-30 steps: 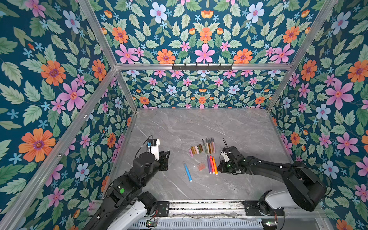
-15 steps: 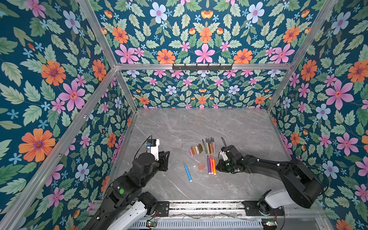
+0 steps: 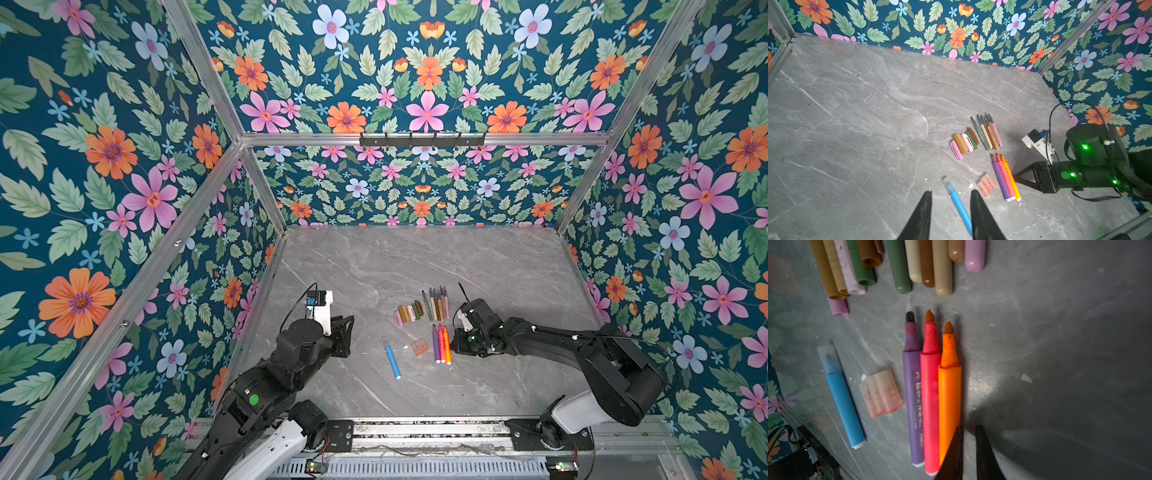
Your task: Open the pen caps
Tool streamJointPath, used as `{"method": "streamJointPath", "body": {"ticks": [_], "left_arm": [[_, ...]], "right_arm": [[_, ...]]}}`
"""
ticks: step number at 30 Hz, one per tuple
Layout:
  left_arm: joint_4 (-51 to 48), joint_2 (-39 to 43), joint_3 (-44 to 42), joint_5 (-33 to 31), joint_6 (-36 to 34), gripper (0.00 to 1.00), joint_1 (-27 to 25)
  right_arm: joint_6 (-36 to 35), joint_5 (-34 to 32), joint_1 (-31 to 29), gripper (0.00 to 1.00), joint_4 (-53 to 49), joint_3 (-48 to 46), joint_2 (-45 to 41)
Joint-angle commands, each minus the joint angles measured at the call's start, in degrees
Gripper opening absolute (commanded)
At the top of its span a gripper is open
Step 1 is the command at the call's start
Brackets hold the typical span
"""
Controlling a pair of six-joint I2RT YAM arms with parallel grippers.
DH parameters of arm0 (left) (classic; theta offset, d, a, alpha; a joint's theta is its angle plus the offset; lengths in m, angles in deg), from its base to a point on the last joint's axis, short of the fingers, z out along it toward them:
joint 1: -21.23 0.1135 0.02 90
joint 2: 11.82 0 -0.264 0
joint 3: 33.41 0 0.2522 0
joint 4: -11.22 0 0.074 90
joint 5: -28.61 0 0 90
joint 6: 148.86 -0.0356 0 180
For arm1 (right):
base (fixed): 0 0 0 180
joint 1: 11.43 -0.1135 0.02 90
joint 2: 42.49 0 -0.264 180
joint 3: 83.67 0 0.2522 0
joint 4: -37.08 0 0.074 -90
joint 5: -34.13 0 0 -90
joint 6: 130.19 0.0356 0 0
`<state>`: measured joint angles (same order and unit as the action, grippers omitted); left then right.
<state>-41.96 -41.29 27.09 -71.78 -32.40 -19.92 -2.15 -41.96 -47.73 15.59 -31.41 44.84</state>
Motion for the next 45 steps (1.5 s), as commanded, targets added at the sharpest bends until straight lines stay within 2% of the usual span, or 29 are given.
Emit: {"method": "streamJointPath", "body": {"ticks": [1, 18, 28, 34, 40, 45], "left_arm": [[1.1, 0.2, 0.1, -0.1, -0.5, 0.34, 0.1], [1.0, 0.4, -0.1, -0.2, -0.5, 0.34, 0.1], [1.0, 0.6, -0.1, -0.2, -0.4, 0.34, 0.1], [1.1, 0.8, -0.2, -0.3, -0.5, 0.34, 0.2], [1.4, 0.5, -0.4, -0.6, -0.4, 0.34, 0.3], [1.4, -1.3, -0.3, 0.1, -0.6, 0.32, 1.3]], "right_arm": [[0.5, -2.7, 0.0, 0.14, -3.2, 1.1, 1.0], [0.4, -2.3, 0.0, 0.15, -3.3, 2.2, 2.3], [0.9, -5.7, 0.0, 0.08, -5.2, -0.6, -5.0], [3.9, -5.2, -0.7, 0.07, -4.9, -5.8, -14.3], [8.0, -10.9, -8.2, 0.07, -9.6, -7.6, -24.1], [12.2, -15.5, -16.6, 0.08, -10.3, -6.5, -26.4]]}}
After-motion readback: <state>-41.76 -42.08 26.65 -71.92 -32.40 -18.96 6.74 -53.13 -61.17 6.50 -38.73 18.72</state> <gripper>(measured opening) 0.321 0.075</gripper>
